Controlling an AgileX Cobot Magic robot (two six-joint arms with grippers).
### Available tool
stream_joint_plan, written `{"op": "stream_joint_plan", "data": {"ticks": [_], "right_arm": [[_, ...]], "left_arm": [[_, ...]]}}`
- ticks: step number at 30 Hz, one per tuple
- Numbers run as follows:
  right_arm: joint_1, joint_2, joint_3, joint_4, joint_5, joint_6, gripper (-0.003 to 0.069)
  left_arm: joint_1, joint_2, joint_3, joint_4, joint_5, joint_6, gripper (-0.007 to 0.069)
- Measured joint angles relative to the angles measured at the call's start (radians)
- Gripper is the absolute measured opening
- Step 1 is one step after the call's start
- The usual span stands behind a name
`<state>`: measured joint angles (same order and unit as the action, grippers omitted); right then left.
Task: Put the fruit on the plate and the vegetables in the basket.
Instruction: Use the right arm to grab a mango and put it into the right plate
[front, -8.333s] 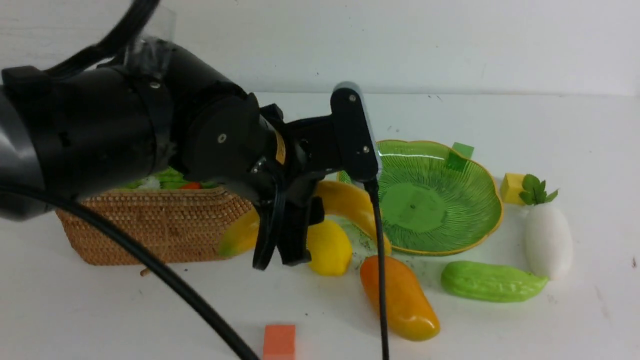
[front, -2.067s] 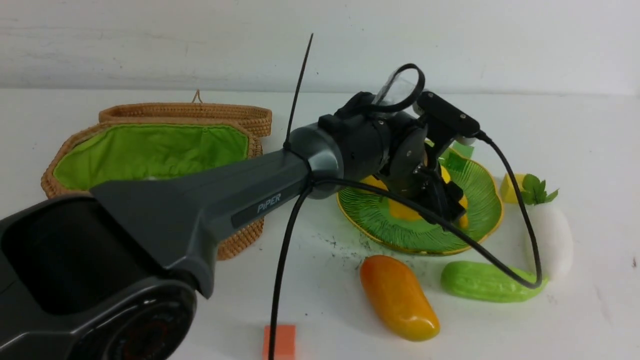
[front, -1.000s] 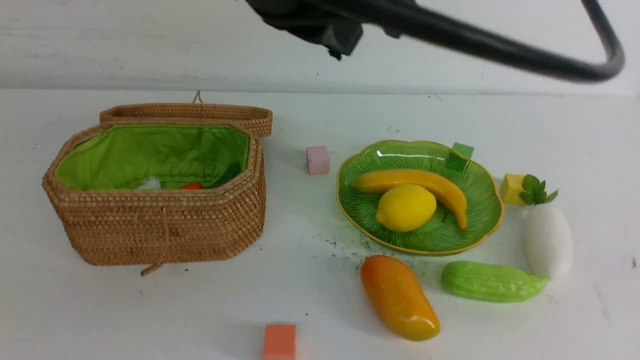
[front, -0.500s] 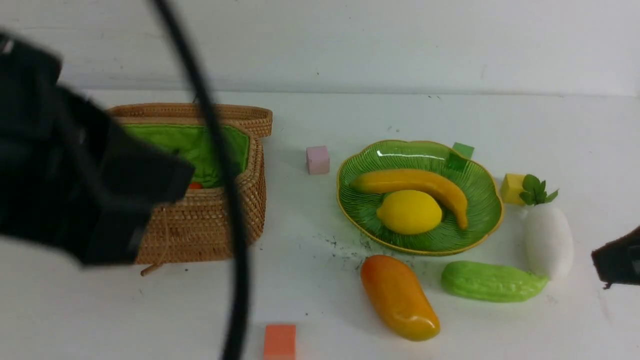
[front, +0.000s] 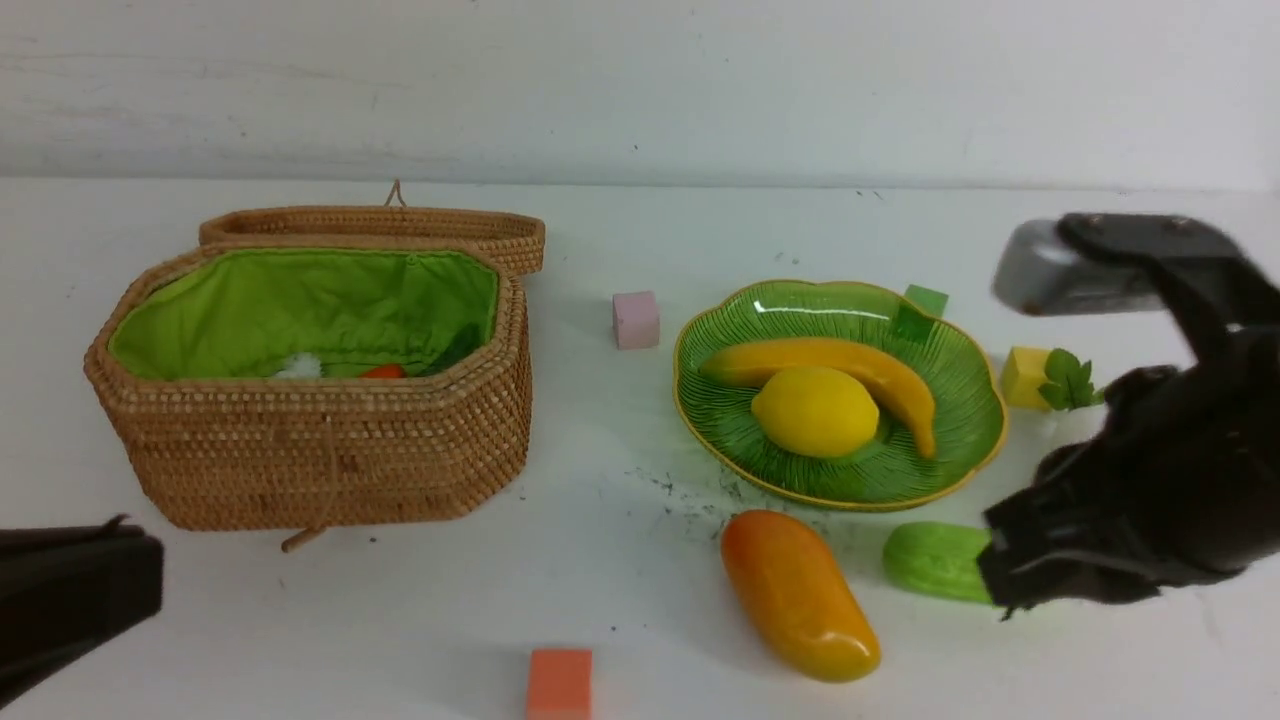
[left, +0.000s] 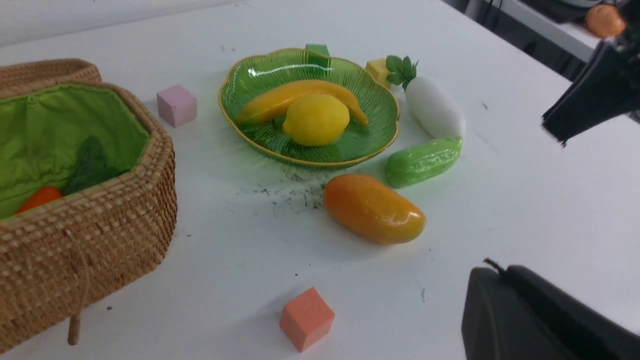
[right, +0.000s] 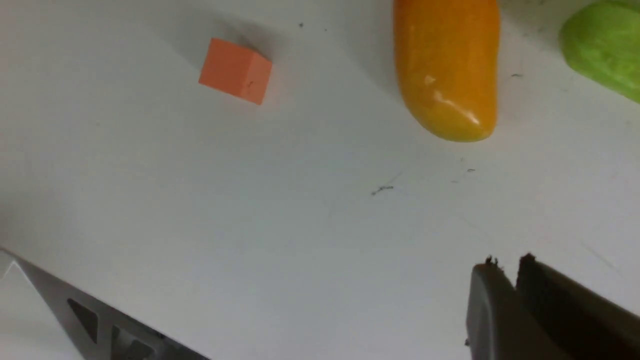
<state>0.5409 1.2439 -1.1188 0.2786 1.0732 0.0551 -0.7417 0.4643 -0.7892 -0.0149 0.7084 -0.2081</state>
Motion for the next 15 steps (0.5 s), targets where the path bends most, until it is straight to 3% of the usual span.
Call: {"op": "stream_joint_plan", "data": {"ticks": [4, 7, 10, 15], "right_arm": [[0.076, 0.106, -0.029, -0.011, -0.016, 0.033, 0.0102], [0.096, 0.194, -0.072, -0.047, -0.027, 0.069, 0.0165], [0.099, 0.274, -0.105, -0.089, -0.04, 0.09, 0.0287], [0.099, 0.398, -0.145, -0.167, -0.085, 0.156, 0.055]], "left_arm": [[0.0, -0.022, 0.0, -0.001, 0.003, -0.001, -0.0013], [0.0, -0.022, 0.0, -0.009, 0.015, -0.001, -0.0013], [0.0, -0.022, 0.0, -0.018, 0.019, -0.001, -0.0013], [0.0, -0.022, 0.0, -0.032, 0.022, -0.001, -0.0013]]}}
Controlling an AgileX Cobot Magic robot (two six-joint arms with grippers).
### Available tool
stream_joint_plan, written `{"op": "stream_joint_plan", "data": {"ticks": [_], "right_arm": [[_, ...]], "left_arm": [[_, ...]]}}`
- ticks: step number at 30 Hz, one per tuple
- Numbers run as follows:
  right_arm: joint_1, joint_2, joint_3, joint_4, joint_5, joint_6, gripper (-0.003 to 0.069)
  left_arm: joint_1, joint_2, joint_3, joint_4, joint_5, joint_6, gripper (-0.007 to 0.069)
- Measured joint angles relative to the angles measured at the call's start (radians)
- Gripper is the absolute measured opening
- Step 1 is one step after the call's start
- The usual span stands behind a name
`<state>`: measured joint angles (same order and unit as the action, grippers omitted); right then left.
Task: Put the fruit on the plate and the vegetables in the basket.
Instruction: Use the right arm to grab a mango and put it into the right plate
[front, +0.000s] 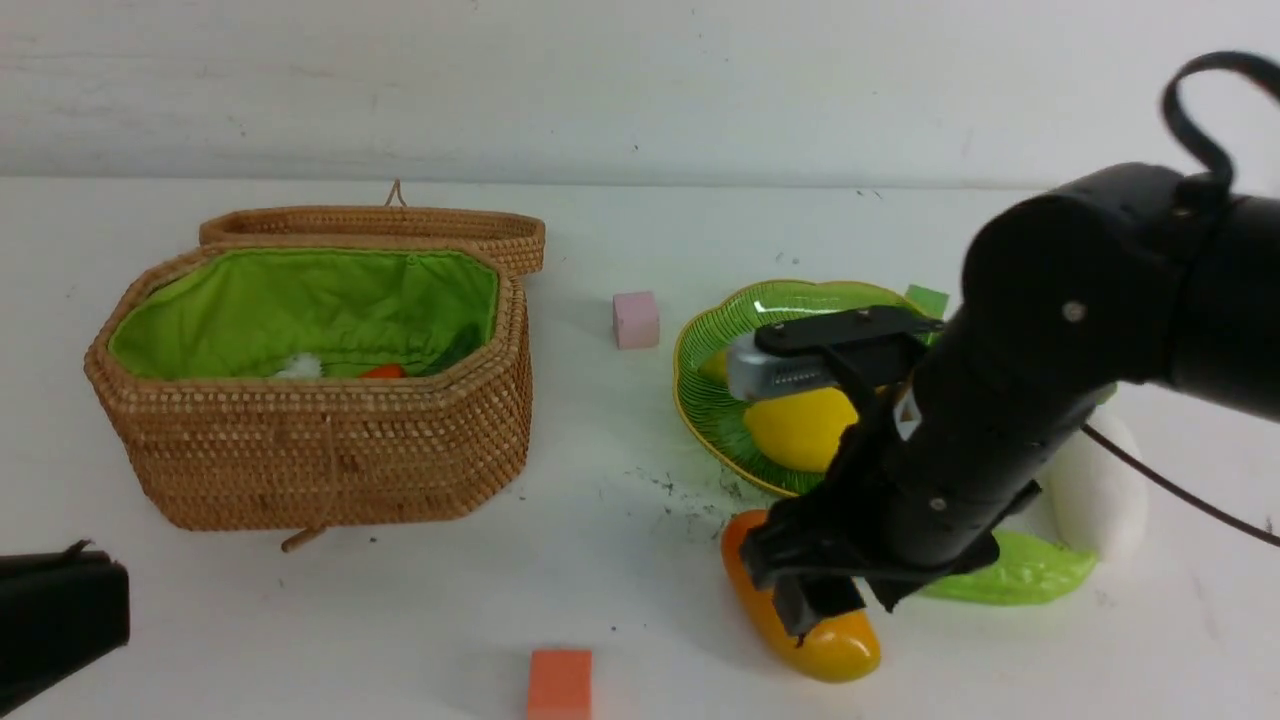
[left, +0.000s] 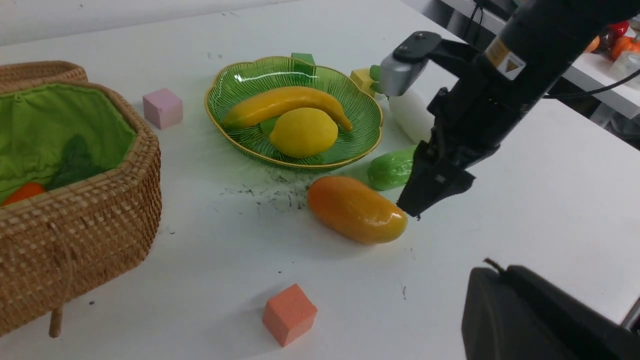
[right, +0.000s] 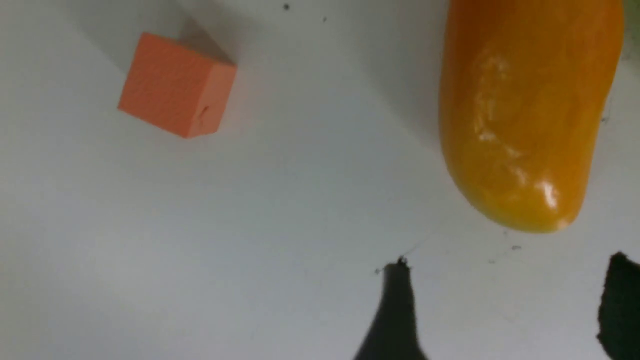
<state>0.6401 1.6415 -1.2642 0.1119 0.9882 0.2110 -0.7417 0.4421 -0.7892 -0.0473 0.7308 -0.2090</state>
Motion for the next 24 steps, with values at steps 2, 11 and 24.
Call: {"op": "stream_joint_plan", "data": {"ticks": [2, 11, 24], "right_arm": [[0.0, 0.037, -0.01, -0.026, -0.017, 0.015, 0.0629], [0.0, 0.167, -0.026, -0.119, -0.068, 0.05, 0.0657], [0.0, 0.258, -0.034, -0.121, -0.138, 0.05, 0.0581]], "left_arm": [[0.0, 0.0, 0.0, -0.006, 0.001, 0.0, -0.0013], [0.0, 0.0, 0.0, -0.012, 0.029, 0.025, -0.0013], [0.0, 0.0, 0.0, -0.032, 0.062, 0.026, -0.0013]]}}
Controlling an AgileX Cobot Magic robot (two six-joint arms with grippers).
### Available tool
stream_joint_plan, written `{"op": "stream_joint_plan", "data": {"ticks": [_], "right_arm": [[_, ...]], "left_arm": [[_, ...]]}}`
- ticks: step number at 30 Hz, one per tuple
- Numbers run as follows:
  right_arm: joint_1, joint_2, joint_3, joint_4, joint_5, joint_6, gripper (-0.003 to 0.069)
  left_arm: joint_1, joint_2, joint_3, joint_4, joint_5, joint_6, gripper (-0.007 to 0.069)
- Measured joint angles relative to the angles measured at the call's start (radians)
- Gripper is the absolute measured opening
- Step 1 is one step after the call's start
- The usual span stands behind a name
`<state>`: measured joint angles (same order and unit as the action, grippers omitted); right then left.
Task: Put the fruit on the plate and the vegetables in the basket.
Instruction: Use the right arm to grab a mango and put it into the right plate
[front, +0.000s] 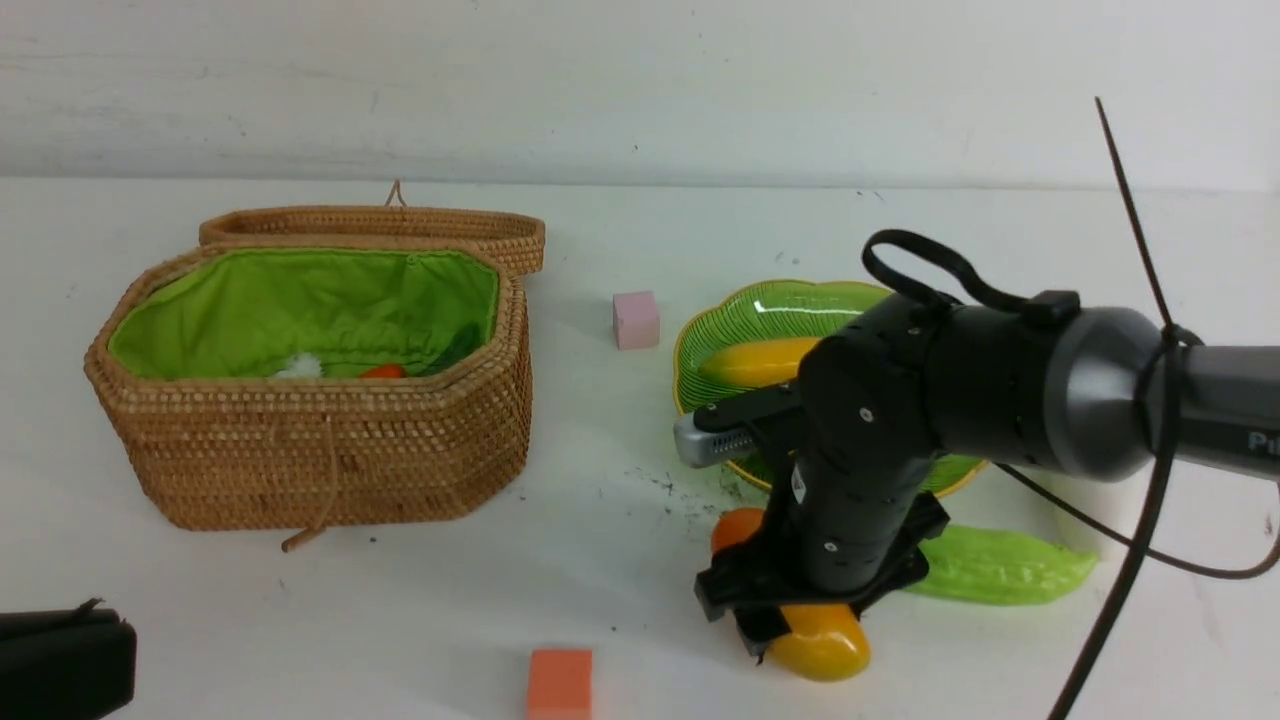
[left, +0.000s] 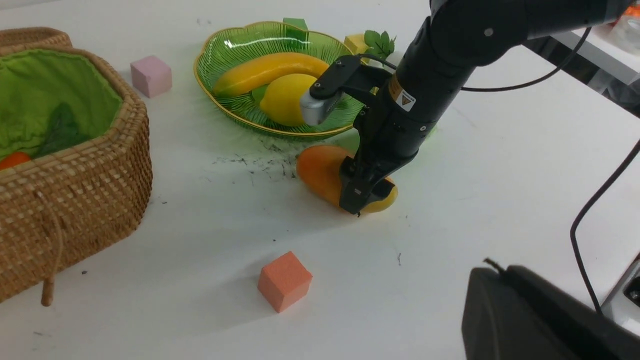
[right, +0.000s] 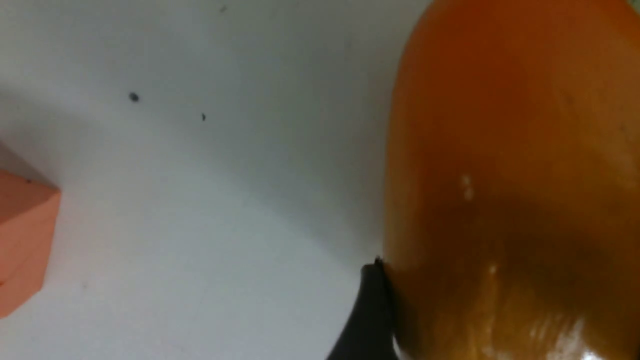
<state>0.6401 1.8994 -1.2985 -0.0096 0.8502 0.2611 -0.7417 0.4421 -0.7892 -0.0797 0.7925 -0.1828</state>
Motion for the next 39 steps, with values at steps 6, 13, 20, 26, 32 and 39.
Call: {"op": "stream_joint_plan", "data": {"ticks": [6, 13, 20, 26, 32, 39], "right_arm": [[0.001, 0.006, -0.008, 0.0, 0.006, 0.0, 0.057], [0.01, -0.004, -0.009, 0.093, 0.03, -0.068, 0.0568], [0.082, -0.162, -0.006, 0.186, 0.057, -0.113, 0.0568], [-0.017, -0.291, -0.105, 0.05, 0.032, -0.022, 0.0568], [-0.212, -0.262, -0.133, -0.035, -0.047, 0.052, 0.0568], [-0.357, -0.127, -0.13, -0.034, -0.169, 0.053, 0.0568]], "left_arm": [[0.0, 0.0, 0.0, -0.002, 0.009, 0.0, -0.0013], [0.0, 0.0, 0.0, -0.003, 0.028, 0.0, -0.0013], [0.0, 0.0, 0.0, -0.003, 0.031, 0.048, -0.0013], [0.0, 0.001, 0.0, -0.003, -0.048, 0.127, -0.0013], [0.0, 0.001, 0.0, -0.006, -0.182, 0.132, -0.0013], [0.0, 0.001, 0.0, -0.006, -0.21, 0.132, -0.0013]]}}
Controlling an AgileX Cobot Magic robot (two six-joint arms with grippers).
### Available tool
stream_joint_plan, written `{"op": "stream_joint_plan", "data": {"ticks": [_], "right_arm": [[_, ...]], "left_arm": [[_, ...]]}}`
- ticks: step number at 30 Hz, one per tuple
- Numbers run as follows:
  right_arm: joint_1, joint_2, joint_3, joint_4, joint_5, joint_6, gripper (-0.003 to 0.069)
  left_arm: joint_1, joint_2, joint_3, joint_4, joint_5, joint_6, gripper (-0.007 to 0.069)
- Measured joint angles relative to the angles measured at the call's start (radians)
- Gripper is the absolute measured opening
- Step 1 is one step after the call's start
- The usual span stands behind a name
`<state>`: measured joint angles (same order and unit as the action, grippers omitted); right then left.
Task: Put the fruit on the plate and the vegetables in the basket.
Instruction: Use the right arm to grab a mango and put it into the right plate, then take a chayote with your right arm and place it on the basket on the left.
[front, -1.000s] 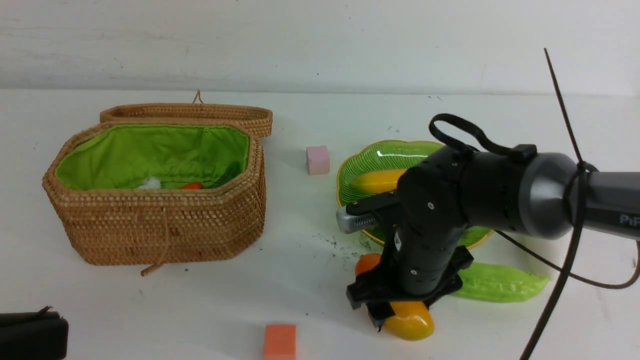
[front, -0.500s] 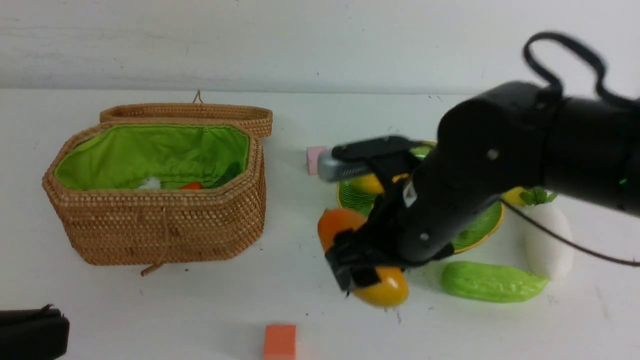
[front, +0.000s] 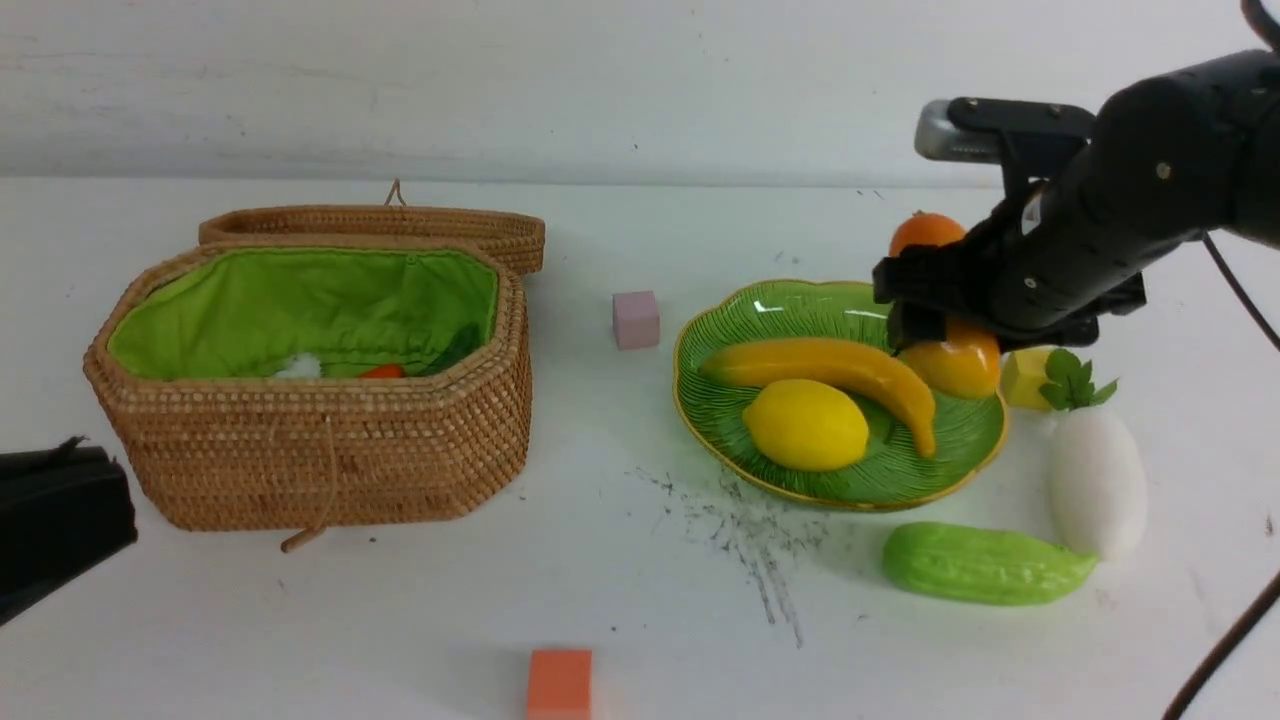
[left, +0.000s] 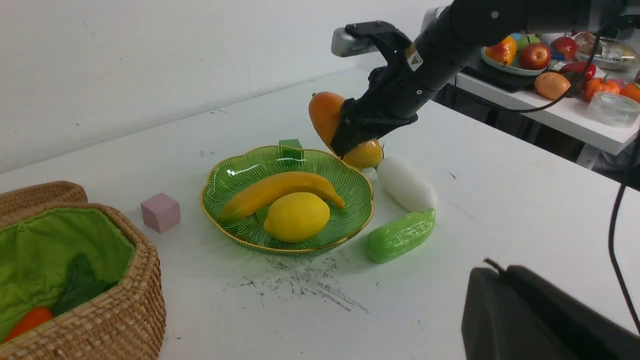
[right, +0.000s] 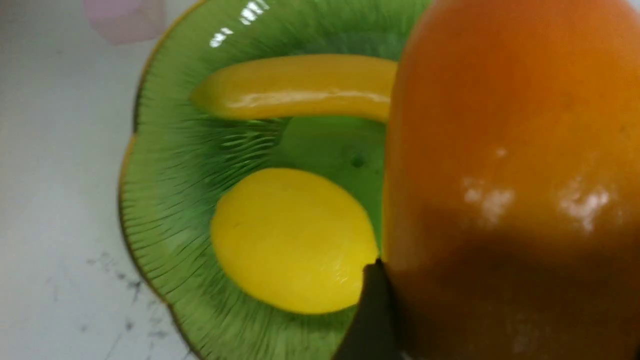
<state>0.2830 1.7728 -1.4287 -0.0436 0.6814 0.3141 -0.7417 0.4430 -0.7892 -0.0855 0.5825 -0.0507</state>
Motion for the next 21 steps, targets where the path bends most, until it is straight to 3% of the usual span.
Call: {"op": "stream_joint_plan", "data": {"ticks": [4, 8, 12, 16, 21], "right_arm": [[-0.022, 0.045, 0.0, 0.008, -0.042, 0.0, 0.0575], [-0.022, 0.052, 0.0, 0.011, -0.049, 0.0, 0.0654], [-0.021, 0.052, -0.024, 0.011, -0.007, 0.0, 0.0679], [-0.02, 0.03, -0.069, 0.011, 0.126, -0.031, 0.0636], [-0.02, -0.062, -0.105, 0.011, 0.337, -0.173, 0.05]], "left_arm": [[0.0, 0.0, 0.0, 0.0, 0.0, 0.0, -0.0013], [0.0, 0.0, 0.0, 0.0, 0.001, 0.0, -0.0013], [0.0, 0.0, 0.0, -0.004, 0.001, 0.0, -0.0013], [0.0, 0.0, 0.0, -0.004, 0.01, 0.0, -0.0013], [0.0, 0.0, 0.0, -0.009, 0.029, 0.0, -0.0013]]}}
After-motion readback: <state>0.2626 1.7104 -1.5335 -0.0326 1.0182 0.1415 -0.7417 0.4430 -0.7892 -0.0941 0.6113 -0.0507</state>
